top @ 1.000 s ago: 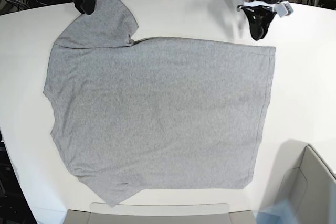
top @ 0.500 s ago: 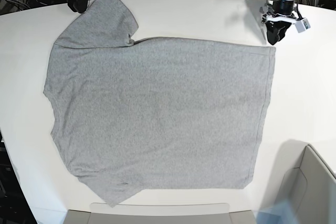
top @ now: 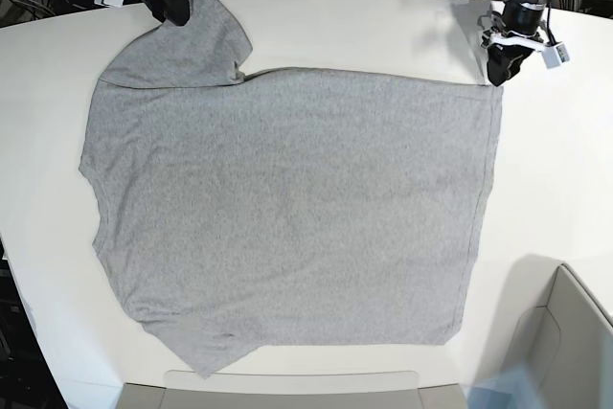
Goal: Fold the T-shirt properly
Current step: 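Bring the left gripper to the other shoulder corner and grasp both corners, then lift the shoulder edge with both grippers and pull it over the shirt body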
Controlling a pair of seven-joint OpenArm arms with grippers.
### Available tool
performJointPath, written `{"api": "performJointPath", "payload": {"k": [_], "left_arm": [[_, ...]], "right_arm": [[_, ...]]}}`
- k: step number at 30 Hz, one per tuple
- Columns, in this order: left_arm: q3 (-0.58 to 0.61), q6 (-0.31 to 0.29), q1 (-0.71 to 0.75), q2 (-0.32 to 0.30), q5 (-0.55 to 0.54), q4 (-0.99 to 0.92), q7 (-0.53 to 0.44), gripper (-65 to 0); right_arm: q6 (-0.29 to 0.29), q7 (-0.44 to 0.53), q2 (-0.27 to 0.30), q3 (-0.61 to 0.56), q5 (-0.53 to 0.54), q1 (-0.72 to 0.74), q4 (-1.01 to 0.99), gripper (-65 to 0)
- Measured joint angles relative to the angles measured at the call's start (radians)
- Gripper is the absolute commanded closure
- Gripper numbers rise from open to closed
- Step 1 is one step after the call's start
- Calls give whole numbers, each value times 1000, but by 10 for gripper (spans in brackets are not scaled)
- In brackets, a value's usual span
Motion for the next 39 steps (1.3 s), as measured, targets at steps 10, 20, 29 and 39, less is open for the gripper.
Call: {"api": "performJointPath", "payload": {"k": [10,20,29,39], "left_arm": [[-67,-1,-150,-13,5,-1,299,-207],[57,0,-166,-33,0,-2,285,-205],[93,-9,-220,-39,-23,-98,248,0],[93,1,-172,-38,9,-23,262,0]], "right_arm": [[-15,-83,-18,1,1,-1,56,-197],[-15,-84,-16,1,-48,4,55,-195],[-15,-84,-19,0,-113,40,55,-28],[-14,-84,-20,11,-117,46,59,0]]}}
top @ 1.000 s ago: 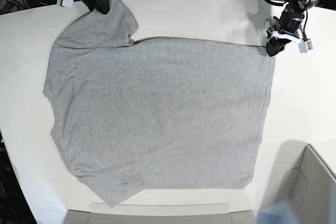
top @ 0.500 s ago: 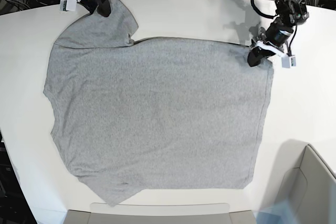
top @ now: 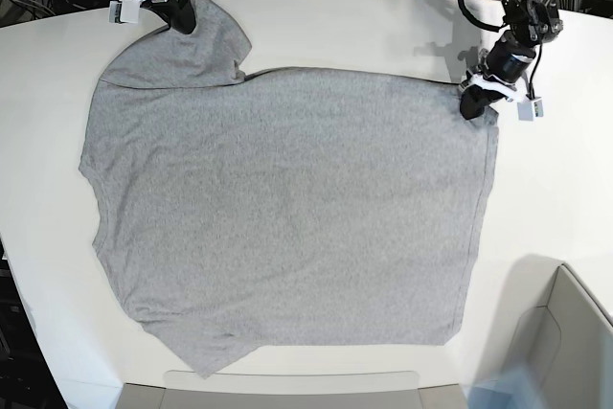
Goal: Fold the T-shirt properly
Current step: 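Lift the shoulder edge with both grippers and pull it over the shirt body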
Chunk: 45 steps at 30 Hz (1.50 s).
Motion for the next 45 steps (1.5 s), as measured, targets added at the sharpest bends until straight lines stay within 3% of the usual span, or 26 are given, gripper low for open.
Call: {"api": "performJointPath", "payload": {"k": [7,9,19,20,24,26,29,31,36,45], "left_arm": [[-100,8,121,13,15,114,25,0],[-132,8,127,11,14,117,25,0],[-145,15,132,13,13,188,46,0],[-145,15,132,13,13,212,44,0],[-145,12,124,13,10,272,40,0],[-145,16,104,14,15,269,49,0],[-143,117,51,16,13,265,47,0],[-141,149,28,14,13,269,45,0],[-111,154,-23,6,20,238,47,0],[-88,156,-169,10,158,128,47,0]], "right_arm": [[7,1,-33,133,0,-17,75,0],[35,0,-34,153,1,-14,81,0],[55,-10,-35,161,-7,22,150,0],[56,-21,-35,161,-6,25,160,0],[56,-257,-30,196,-14,112,199,0],[56,-313,-17,234,-26,168,221,0],[60,-364,-14,241,-123,251,223,0],[68,-405,-17,234,-184,294,220,0],[71,-463,-15,233,-249,404,218,0],[71,-467,-9,157,-394,530,127,0]]}}
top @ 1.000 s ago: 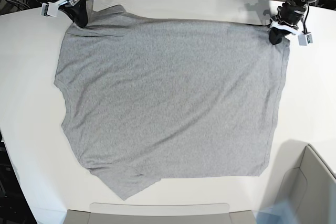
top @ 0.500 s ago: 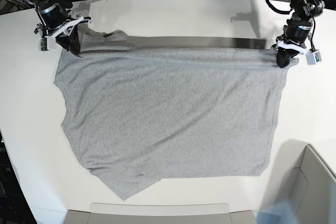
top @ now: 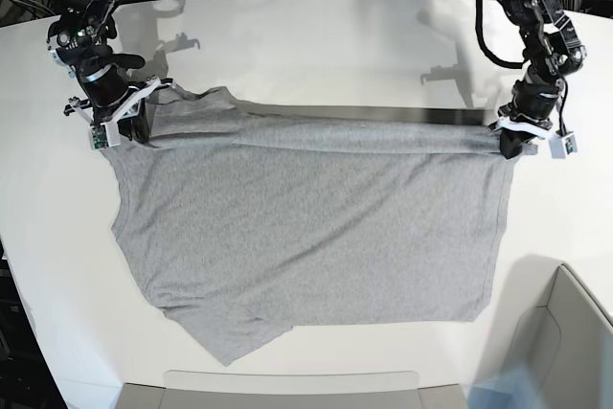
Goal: Fold the T-shirt properly
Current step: 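Lift the shoulder edge with both grippers and pull it over the shirt body, then lower the folded shoulder edge onto the shirt with both grippers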
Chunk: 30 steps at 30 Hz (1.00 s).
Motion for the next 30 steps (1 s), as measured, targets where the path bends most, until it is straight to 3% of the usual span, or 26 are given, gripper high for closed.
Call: {"api": "performJointPath", "payload": {"k": [12,17,30], "left_arm": [[29,-1,-132,-3,117,-95,1,0],[51,-2,-195,3,163,-158,-2,0],[51,2,-313,-4,172,-298,0,0]], "right_arm": [[7,0,21,-10,-118,193,-157,0],[10,-1,66,-68,-170,281,-246,0],[10,0,77,-116,-170,445,-447,0]]}}
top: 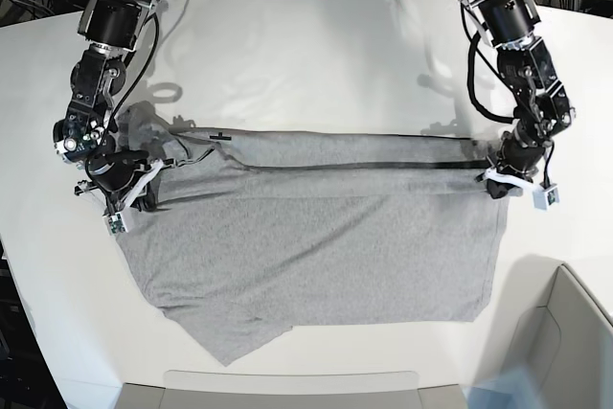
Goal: Fold the T-shirt properly
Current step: 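Lower the folded shoulder edge onto the shirt with both grippers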
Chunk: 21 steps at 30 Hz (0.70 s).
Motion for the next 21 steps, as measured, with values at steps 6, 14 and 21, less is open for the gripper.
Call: {"api": "performJointPath", "payload": {"k": [6,14,21], "left_arm": [[0,1,-60,0,-4,-80,-6,0],[50,1,-71,-21,-3,-80,-23,-21],[50,8,-63,-20,0,-21,-3,-218]], "right_arm": [[0,34,22,-26,-90,105,-136,0],[-2,144,16,-32,-180,153,-311,-81],[0,148,15,-32,-180,143,-251,-315]]}}
